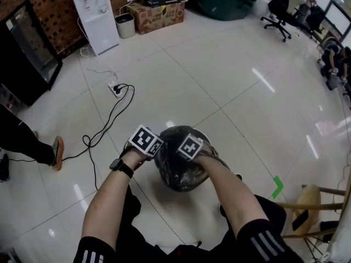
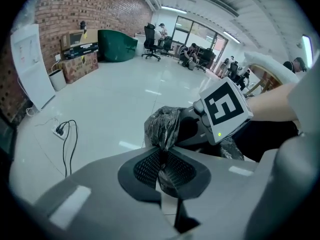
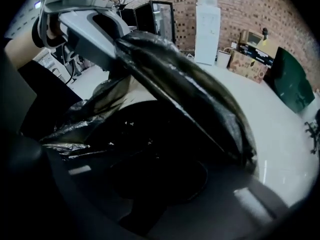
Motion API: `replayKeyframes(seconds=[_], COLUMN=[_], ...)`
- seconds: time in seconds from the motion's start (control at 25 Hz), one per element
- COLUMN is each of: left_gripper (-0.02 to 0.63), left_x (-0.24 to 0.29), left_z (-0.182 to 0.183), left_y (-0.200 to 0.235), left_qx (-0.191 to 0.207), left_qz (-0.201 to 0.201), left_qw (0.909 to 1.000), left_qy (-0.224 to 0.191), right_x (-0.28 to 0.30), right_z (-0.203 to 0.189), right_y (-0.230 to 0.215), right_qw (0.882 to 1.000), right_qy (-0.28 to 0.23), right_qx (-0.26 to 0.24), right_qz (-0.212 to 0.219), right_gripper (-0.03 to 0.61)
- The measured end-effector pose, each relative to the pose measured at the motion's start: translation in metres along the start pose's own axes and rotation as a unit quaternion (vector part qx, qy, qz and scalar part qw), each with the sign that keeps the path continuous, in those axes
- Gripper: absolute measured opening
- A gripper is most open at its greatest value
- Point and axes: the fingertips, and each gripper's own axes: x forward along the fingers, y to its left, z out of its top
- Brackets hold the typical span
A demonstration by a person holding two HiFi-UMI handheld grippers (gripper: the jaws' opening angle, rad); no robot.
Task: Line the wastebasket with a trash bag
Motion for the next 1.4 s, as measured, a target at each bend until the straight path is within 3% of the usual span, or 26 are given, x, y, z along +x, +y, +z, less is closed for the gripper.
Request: replayKeyframes(seconds=[0.12, 0.28, 0.8, 1.12, 1.24, 1.4], left_gripper=[0.002, 0.002, 0.030, 0.041, 0.041, 0.041], left_x=[0.012, 0.018, 0.039, 0.044, 0.042, 0.041], left_z=[-0.001, 0.002, -0.009, -0.021, -0.023, -0.024], left_y=[0.005, 0.019, 0.032, 0.036, 0.036, 0.033], left_qx=[-0.002, -0.009, -0.041, -0.038, -0.036, -0.032], left_qz=[0.002, 0.010, -0.003, -0.001, 0.000, -0.001], left_qw=[1.0000, 0.9999, 0.9988, 0.9987, 0.9987, 0.9988], left_qy=[0.008, 0.009, 0.024, 0.034, 0.036, 0.038], right_x=[0.023, 0.044, 0.111, 0.077, 0.038, -0.041], right_z=[-0.010, -0.046, -0.072, -0.046, -0.016, 0.018], right_y=[0.004, -0.018, -0.026, -0.017, 0.017, 0.025], right_qw=[1.000, 0.995, 0.993, 0.998, 0.997, 0.993], right_qy=[0.018, 0.096, 0.117, 0.060, -0.010, -0.091], right_qx=[0.008, 0.021, 0.001, -0.004, 0.002, -0.040], right_qz=[0.023, -0.010, 0.017, 0.023, 0.072, 0.055], right_gripper=[0.057, 0.055, 0.055, 0.143, 0.146, 0.145])
